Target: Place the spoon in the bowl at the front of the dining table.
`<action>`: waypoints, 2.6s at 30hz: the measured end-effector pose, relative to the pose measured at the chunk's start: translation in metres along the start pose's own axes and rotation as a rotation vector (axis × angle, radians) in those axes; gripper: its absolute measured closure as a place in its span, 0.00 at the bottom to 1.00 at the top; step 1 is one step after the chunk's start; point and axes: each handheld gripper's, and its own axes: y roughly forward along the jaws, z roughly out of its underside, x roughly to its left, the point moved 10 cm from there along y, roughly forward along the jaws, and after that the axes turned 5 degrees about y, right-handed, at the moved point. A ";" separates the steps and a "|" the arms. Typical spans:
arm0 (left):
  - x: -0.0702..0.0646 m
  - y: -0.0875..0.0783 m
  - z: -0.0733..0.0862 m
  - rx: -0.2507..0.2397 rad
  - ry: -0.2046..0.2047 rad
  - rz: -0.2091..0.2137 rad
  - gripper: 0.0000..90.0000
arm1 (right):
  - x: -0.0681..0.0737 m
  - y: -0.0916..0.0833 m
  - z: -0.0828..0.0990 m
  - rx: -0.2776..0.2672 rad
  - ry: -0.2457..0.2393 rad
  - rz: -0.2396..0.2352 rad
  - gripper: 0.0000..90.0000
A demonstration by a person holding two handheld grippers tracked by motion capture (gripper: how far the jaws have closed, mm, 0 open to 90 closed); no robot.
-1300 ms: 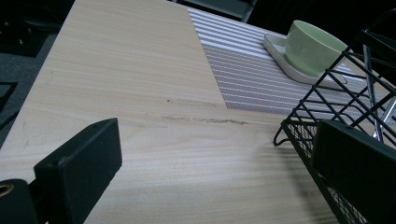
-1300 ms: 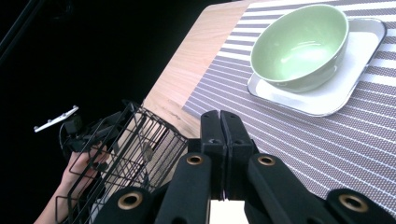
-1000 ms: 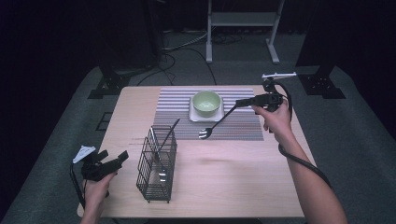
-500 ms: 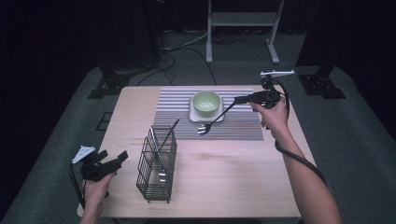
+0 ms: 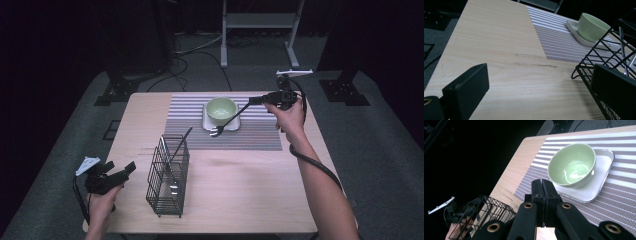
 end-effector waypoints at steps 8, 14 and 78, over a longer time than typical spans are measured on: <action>0.003 -0.003 -0.001 -0.009 -0.010 -0.005 0.01 | -0.001 0.004 -0.012 -0.015 0.005 0.028 0.99; 0.003 -0.004 0.000 -0.005 -0.008 -0.005 0.01 | -0.006 0.004 -0.021 -0.036 0.016 0.052 0.99; 0.005 -0.005 0.000 -0.009 -0.015 -0.001 0.01 | -0.067 0.047 -0.056 -0.154 0.153 0.231 0.99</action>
